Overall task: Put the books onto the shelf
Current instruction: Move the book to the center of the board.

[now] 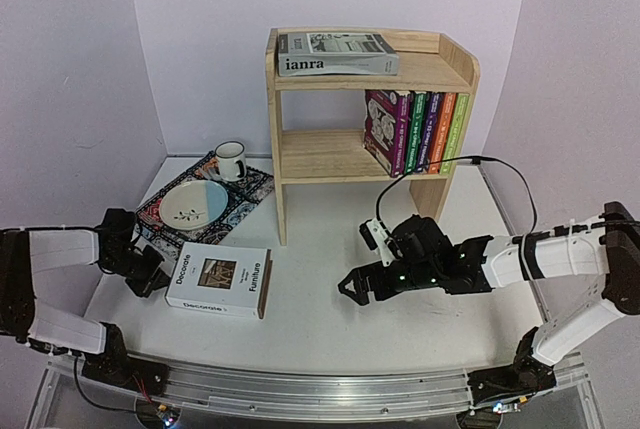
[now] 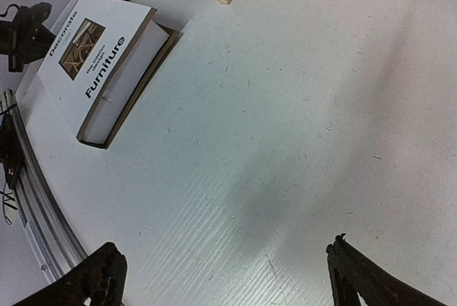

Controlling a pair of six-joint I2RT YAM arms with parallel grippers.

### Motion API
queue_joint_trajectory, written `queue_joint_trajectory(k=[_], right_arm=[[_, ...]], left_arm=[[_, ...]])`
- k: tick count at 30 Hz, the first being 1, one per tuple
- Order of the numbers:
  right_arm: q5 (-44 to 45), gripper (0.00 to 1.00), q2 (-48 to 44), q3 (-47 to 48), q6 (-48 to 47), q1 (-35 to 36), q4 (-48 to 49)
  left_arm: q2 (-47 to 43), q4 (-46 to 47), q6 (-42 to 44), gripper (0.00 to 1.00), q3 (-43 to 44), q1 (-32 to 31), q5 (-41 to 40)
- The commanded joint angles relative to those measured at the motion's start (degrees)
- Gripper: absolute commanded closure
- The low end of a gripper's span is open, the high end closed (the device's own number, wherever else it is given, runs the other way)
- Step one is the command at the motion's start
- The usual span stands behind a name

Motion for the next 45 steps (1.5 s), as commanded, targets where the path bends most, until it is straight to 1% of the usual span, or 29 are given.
queue_joint_trajectory(k=[1, 6, 11, 13, 20, 24, 30, 33, 35, 39, 41, 45], right_arm=[[-0.09, 0.02, 0.40, 2.46, 0.42, 0.16, 0.00], [2.02, 0.02, -1.36, 1.36, 1.15, 0.15, 0.38], [2.52, 0.02, -1.54, 1.34, 0.66, 0.17, 0.30], [2.32, 0.02, -0.93, 1.68, 0.70, 0.15, 0.29], [2.09, 0.02, -1.13, 2.27, 0.67, 0.19, 0.21], [2.58, 0.02, -1.76, 2.08, 0.58, 0.17, -0.07], [3.00, 0.02, -2.54, 1.35, 0.78, 0.16, -0.22], [3.11, 0.02, -2.91, 1.13, 0.82, 0.18, -0.36], [3.15, 0.02, -3.23, 0.99, 0.71, 0.20, -0.49], [3.63, 0.02, -4.19, 0.53, 0.56, 0.16, -1.08], [3.86, 0.02, -4.46, 0.32, 0.48, 0.16, -1.25], [4.07, 0.02, -4.48, 0.23, 0.42, 0.17, -1.45]], left_arm=[[2.02, 3.59, -1.09, 1.00, 2.59, -6.45, 3.44], [-1.91, 3.63, -6.11, 1.00, 1.54, -10.31, 4.37], [-6.64, 4.33, -10.81, 1.00, 0.23, -14.08, 3.15], [-6.30, 5.51, -11.93, 1.00, 0.30, -16.24, 2.44], [-1.04, 9.06, -14.30, 1.00, 2.31, -23.70, 0.91], [-0.78, 9.59, -14.26, 1.00, 3.14, -25.12, 0.80], [-6.05, 4.50, -12.03, 1.00, 5.86, -24.95, -6.63], [-6.25, -1.66, -8.44, 0.99, 10.00, -23.85, -12.16], [-6.13, -6.21, -6.09, 1.00, 11.90, -21.21, -15.52], [-7.33, -7.38, -0.43, 1.00, 10.46, -10.86, -13.92], [-6.17, -6.99, 1.88, 1.00, 10.53, -9.25, -14.37], [-1.14, -5.88, 3.96, 1.00, 12.07, -9.07, -13.25]])
